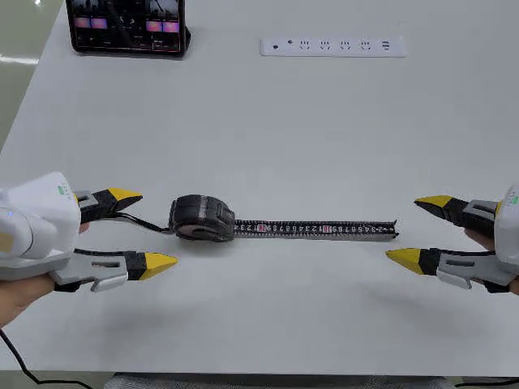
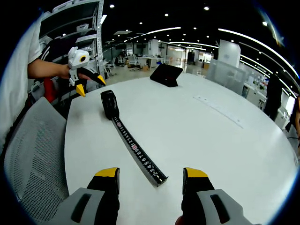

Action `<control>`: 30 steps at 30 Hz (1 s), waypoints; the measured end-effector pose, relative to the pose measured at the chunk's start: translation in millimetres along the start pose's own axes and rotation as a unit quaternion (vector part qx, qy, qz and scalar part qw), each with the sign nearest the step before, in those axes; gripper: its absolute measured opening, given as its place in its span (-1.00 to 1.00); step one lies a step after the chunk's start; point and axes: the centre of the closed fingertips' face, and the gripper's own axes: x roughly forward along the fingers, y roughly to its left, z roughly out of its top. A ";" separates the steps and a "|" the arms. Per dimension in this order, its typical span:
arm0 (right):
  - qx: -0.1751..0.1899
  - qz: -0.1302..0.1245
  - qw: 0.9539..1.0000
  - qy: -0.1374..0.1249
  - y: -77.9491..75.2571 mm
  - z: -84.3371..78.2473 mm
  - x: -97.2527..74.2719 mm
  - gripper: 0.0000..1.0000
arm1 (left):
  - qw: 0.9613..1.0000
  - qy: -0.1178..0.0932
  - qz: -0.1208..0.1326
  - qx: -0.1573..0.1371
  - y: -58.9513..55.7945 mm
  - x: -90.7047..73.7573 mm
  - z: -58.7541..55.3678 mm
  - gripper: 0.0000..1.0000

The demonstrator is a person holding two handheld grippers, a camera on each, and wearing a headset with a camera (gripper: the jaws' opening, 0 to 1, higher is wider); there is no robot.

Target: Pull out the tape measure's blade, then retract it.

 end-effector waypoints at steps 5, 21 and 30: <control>0.005 -0.005 1.000 -0.008 0.6 5.3 -3.6 0.08 | 0.999 -0.018 0.014 -0.028 5.0 -6.8 0.9 0.22; 0.027 -0.035 0.998 -0.040 11.6 11.6 -21.9 0.35 | 0.996 -0.044 0.044 -0.066 -6.7 -19.9 -7.7 0.33; 0.027 -0.051 0.997 -0.055 26.8 14.6 -24.3 0.47 | 0.993 -0.062 0.061 -0.076 -23.0 -20.5 -10.1 0.38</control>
